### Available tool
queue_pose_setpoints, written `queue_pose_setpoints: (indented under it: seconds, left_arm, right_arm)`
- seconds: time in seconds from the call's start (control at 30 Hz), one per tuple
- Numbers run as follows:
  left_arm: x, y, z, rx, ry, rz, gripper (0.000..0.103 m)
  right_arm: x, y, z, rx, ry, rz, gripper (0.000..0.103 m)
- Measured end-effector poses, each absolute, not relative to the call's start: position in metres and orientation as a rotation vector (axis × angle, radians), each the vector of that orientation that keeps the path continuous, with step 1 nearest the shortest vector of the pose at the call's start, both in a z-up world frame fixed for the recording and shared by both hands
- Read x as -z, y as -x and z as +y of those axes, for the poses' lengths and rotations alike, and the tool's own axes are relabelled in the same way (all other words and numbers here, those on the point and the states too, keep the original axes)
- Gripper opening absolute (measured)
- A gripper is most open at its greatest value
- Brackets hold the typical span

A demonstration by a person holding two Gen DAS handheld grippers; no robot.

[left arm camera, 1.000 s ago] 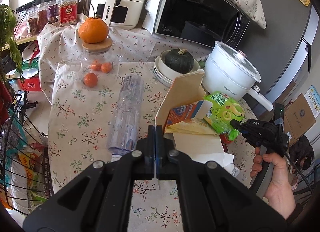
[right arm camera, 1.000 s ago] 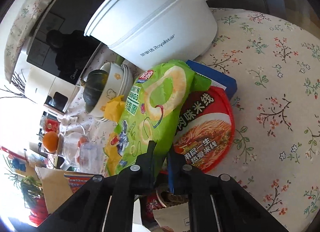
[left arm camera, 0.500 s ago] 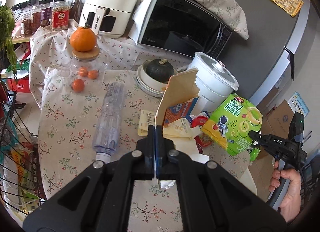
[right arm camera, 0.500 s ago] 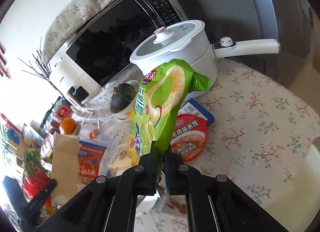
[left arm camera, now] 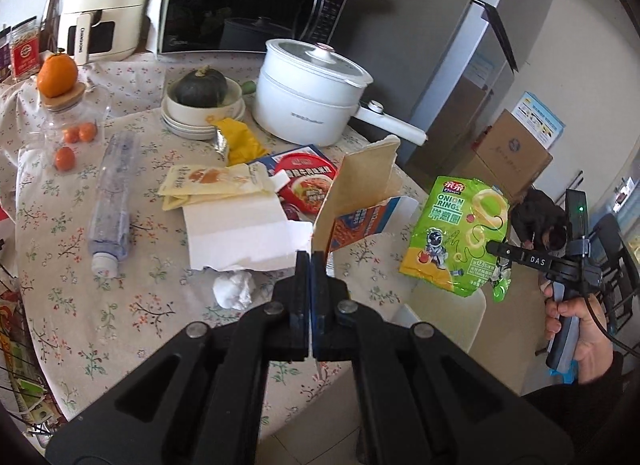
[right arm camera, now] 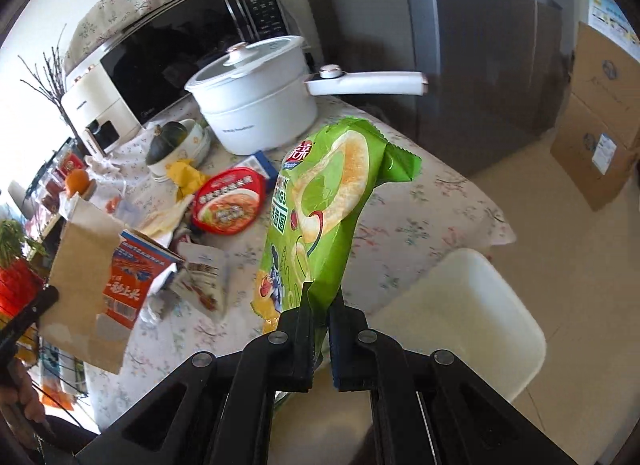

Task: Collect trash
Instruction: 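Lift the green snack bag with the right gripper and carry it over the white bin, then open the right gripper to drop the green bag into the white bin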

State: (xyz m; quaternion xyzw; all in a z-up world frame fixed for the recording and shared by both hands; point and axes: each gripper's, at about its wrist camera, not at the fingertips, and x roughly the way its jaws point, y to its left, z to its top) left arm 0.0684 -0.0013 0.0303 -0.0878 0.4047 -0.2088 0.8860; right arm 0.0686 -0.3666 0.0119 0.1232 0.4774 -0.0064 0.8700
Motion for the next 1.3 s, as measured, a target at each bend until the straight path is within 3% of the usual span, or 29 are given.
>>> queue_pose_setpoints:
  seconds: [0.53,0.63,0.67,0.7,1.3]
  left_arm:
    - [-0.008,-0.057,-0.117,0.563,0.059,0.955,0.000]
    - [-0.005,-0.059,-0.146,0.590,0.024,0.970,0.001]
    - [-0.004,-0.059,-0.157,0.599,0.008,0.976,0.000]
    - [-0.003,-0.061,-0.168,0.606,-0.007,0.983,0.001]
    - [0.060,-0.098,-0.295,0.655,-0.021,1.174,0.001]
  right_arm:
    - [0.086,-0.044,-0.460,0.270,-0.239,1.305,0.009]
    - [0.090,-0.041,-0.467,0.257,-0.312,1.325,0.031]
    - [0.088,-0.041,-0.467,0.255,-0.328,1.317,0.045]
    - [0.084,-0.039,-0.468,0.253,-0.332,1.305,0.053]
    - [0.058,-0.012,-0.488,0.309,-0.296,1.242,0.057]
